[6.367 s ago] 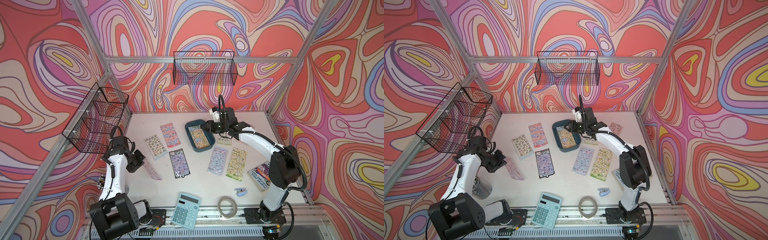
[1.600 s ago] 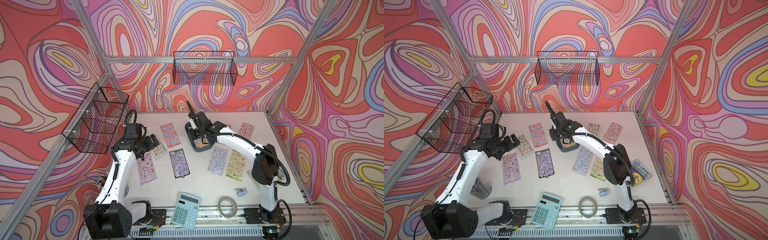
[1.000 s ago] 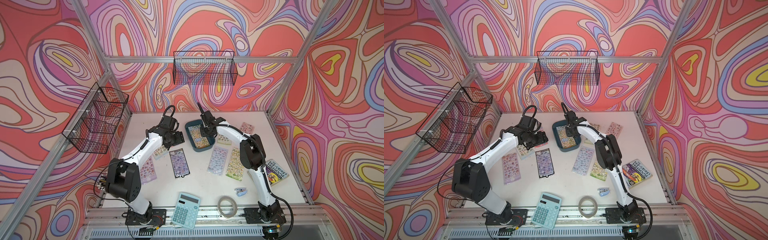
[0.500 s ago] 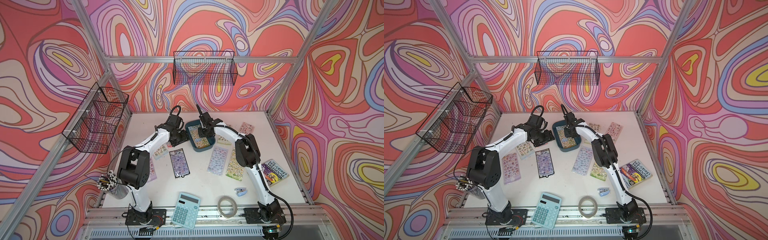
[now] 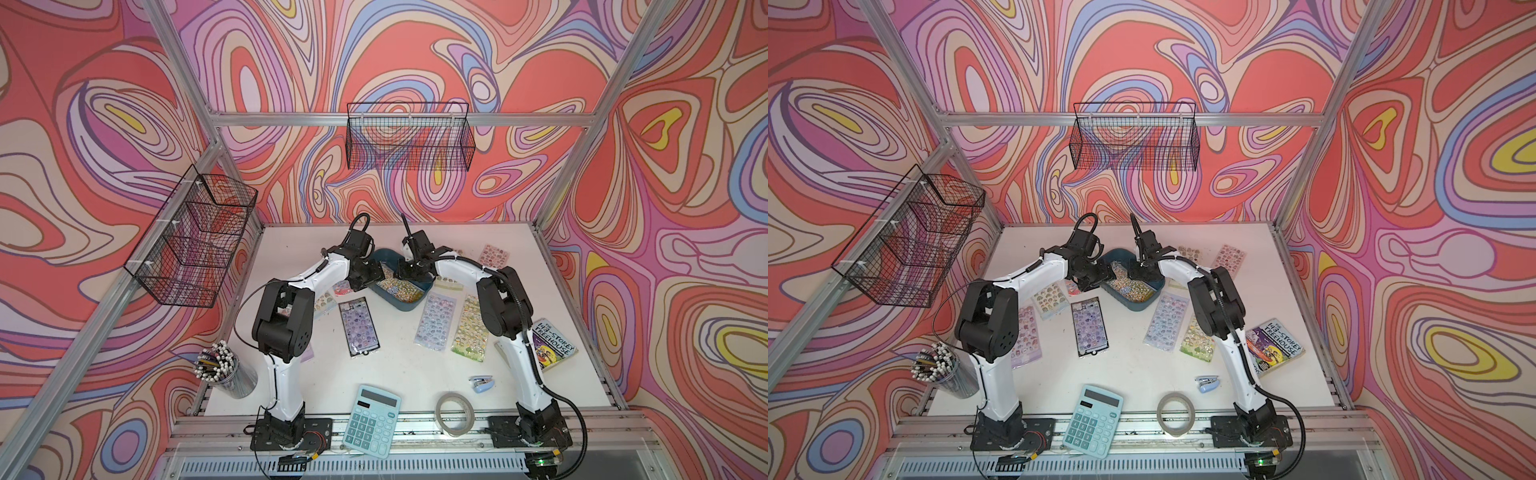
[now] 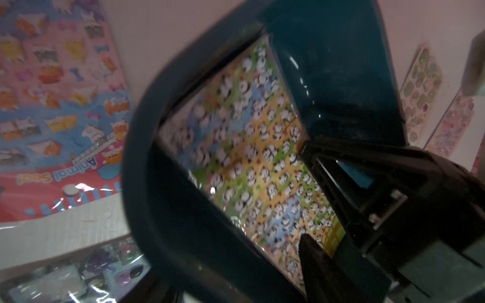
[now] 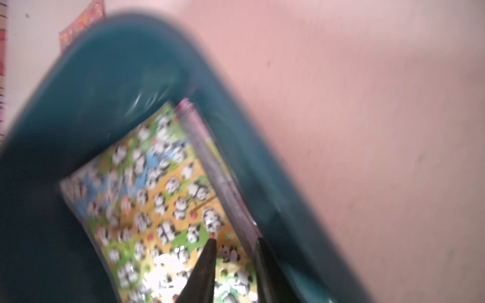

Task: Take the stickers out of the storage box
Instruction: Pick up the sticker from the storage box.

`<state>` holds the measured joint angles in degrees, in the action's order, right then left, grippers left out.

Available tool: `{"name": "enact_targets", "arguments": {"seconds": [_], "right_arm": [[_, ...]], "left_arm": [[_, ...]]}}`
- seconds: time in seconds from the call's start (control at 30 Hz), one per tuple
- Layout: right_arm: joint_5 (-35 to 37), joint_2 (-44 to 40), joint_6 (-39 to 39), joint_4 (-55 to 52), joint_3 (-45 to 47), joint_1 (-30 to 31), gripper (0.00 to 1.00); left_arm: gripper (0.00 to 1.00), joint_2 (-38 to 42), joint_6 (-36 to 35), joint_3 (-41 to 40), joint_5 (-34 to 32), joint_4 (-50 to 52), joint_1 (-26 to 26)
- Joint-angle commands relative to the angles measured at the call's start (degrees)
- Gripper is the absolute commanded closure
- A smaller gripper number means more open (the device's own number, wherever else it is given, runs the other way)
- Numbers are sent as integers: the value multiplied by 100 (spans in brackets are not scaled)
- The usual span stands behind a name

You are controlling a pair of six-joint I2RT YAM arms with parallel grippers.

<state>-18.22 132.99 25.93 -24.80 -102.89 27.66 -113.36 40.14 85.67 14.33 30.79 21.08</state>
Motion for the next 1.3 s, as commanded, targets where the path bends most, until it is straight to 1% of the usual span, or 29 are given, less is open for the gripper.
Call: {"name": "enact_targets", "arguments": {"seconds": [0.0, 0.1, 0.2, 0.3, 0.53, 0.57, 0.67, 0.73, 0.83, 0.9, 1.07, 1.27], "right_arm": [[-712, -326, 491, 564, 319, -137, 77], [-899, -400, 557, 625, 331, -147, 79], [-1095, -446, 651, 702, 375, -147, 79], [-1252, -512, 752, 838, 502, -147, 80], [-1356, -603, 805, 946, 669, -151, 80], [-1212, -601, 774, 889, 651, -151, 78], [-236, -557, 316, 162, 283, -133, 67], [396, -480, -6, -207, 12, -128, 61], [1047, -265, -406, -658, -412, -105, 58], [1352, -115, -619, -865, -651, -77, 58], [1886, 196, -997, -1138, -1043, 74, 58], [1822, 478, -1030, -1306, -1268, 108, 58]], "left_arm": [[39, -112, 34, 220, -80, 72, 25], [43, -160, 24, 244, -103, 86, 25], [50, -217, 6, 266, -128, 96, 21], [51, -272, -15, 296, -159, 112, 26], [53, -405, -87, 456, -221, 186, 20], [54, -415, -93, 471, -220, 198, 22], [66, -415, -116, 493, -237, 213, 25], [72, -415, -142, 510, -246, 236, 27], [77, -435, -173, 552, -294, 290, 20], [78, -486, -213, 631, -324, 345, 21], [83, -724, -325, 958, -393, 508, 27], [86, -980, -405, 1389, -450, 695, -58]]}}
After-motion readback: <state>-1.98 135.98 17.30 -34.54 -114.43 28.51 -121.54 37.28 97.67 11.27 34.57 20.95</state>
